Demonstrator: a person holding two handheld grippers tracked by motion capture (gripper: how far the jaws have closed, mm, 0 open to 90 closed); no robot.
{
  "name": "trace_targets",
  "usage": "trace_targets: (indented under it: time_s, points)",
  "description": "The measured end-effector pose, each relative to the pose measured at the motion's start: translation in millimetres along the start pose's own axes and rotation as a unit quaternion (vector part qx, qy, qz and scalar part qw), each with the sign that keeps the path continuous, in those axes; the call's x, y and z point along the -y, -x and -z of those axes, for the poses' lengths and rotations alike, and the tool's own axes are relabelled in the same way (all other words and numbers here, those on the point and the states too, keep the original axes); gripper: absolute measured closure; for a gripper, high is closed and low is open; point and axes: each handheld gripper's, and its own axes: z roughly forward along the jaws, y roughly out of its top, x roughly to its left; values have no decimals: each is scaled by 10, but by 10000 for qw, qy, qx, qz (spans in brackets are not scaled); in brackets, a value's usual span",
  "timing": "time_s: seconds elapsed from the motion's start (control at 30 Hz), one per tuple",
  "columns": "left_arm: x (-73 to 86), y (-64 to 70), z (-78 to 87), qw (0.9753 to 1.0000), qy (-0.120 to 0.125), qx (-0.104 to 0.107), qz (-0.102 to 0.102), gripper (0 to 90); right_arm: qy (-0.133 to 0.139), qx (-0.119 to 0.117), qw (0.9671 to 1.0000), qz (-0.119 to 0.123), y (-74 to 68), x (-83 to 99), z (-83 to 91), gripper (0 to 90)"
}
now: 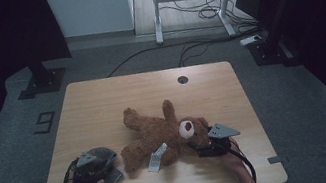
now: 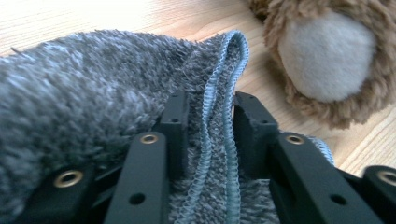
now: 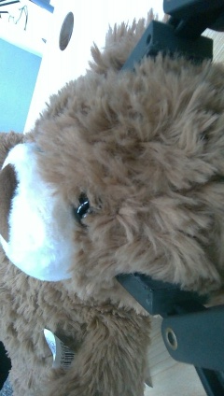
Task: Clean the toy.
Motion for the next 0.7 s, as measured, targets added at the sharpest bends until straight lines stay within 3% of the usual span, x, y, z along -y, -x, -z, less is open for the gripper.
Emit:
trace_targets:
  time_s: [0.17, 0.3, 0.4, 0.43, 0.57, 0.7]
  points:
    - [23, 82, 41, 9993, -129, 210, -279, 409, 4, 6, 10000, 9, -4, 0, 0, 195]
    - [97, 158, 56, 9980, -194, 252, -546, 260, 1, 5, 10000, 0, -3, 0, 1, 193]
    - [177, 187, 76, 9962, -231, -79, -835, 296, 0, 6, 10000, 6, -3, 0, 1, 192]
    - [202, 180, 91, 9961, -213, -129, -846, 312, 0, 8, 10000, 7, -4, 0, 1, 193]
    - [288, 85, 210, 9960, -229, -348, -792, 357, -3, 5, 10000, 17, -4, 0, 3, 192]
    - [364, -15, 326, 9972, -189, -390, -616, 357, -3, 10, 10000, 19, -5, -1, 2, 192]
